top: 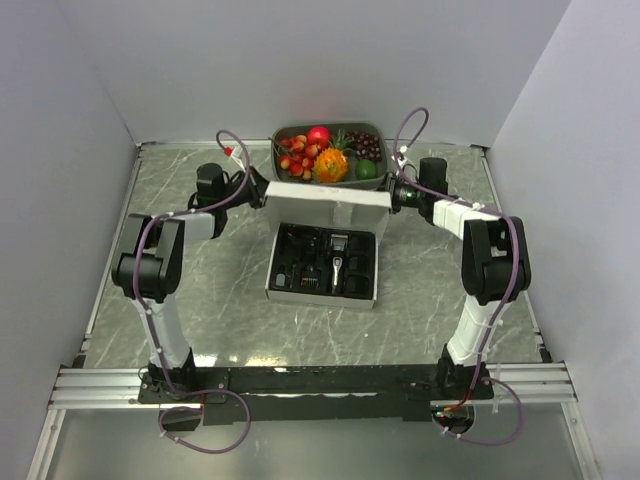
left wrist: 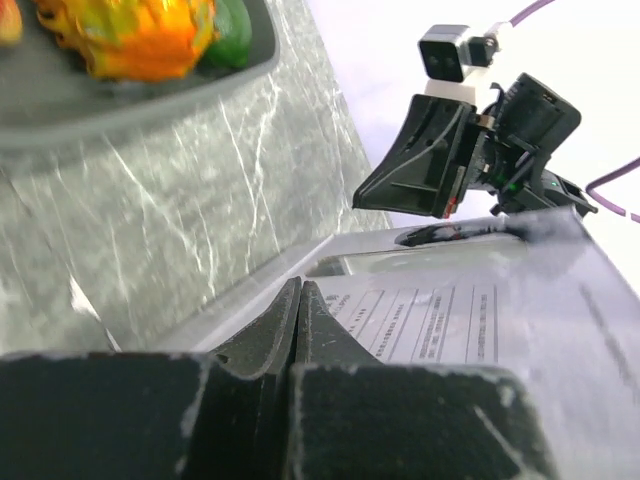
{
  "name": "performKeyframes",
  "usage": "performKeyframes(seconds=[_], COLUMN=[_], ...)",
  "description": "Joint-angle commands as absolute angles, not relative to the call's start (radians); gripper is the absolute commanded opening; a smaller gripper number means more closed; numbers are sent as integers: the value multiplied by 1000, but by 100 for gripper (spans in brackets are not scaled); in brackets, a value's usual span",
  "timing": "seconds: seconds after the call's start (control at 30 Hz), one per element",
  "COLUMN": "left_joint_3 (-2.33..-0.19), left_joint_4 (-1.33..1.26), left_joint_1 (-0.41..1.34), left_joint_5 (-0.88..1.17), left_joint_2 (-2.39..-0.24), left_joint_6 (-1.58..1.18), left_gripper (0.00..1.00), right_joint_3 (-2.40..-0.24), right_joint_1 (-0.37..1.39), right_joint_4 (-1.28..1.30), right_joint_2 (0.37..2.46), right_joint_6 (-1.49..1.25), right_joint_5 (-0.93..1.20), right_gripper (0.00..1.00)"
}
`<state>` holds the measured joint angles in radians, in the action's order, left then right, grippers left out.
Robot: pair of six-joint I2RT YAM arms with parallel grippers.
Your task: Sort the hair-cutting tools
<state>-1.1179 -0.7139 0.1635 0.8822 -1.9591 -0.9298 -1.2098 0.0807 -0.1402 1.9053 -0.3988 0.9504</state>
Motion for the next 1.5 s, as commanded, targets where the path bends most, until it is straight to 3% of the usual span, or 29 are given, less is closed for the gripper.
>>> performKeyframes(seconds=[0.0,0.17,0.43,0.8,1.47], left_joint_3=[-1004,-904,-853,-762,-675], left_joint_4=[-799,-824,-610,-266,-236], left_joint_1=[175,189,193,202,287], left_joint_5=[841,808,694,163,126], left_joint_2=[-1850,-1775,-1675,-1476,-1359], left_joint_6=[-919,-914,-796,-761,-706], left_gripper=[1,1,1,2,1], right_joint_3=[-1132,-1052,-959,-842,-759], right_joint_1=[109,133,141,153,253], right_joint_4=[-155,-146,-131,-5,49], right_joint_2=[1787,1727,1625,1467,1330], right_joint_6=[-353,-330,-354,-388,-388], right_joint_5=[902,838,588,213,198], right_gripper=[0,0,0,0,0])
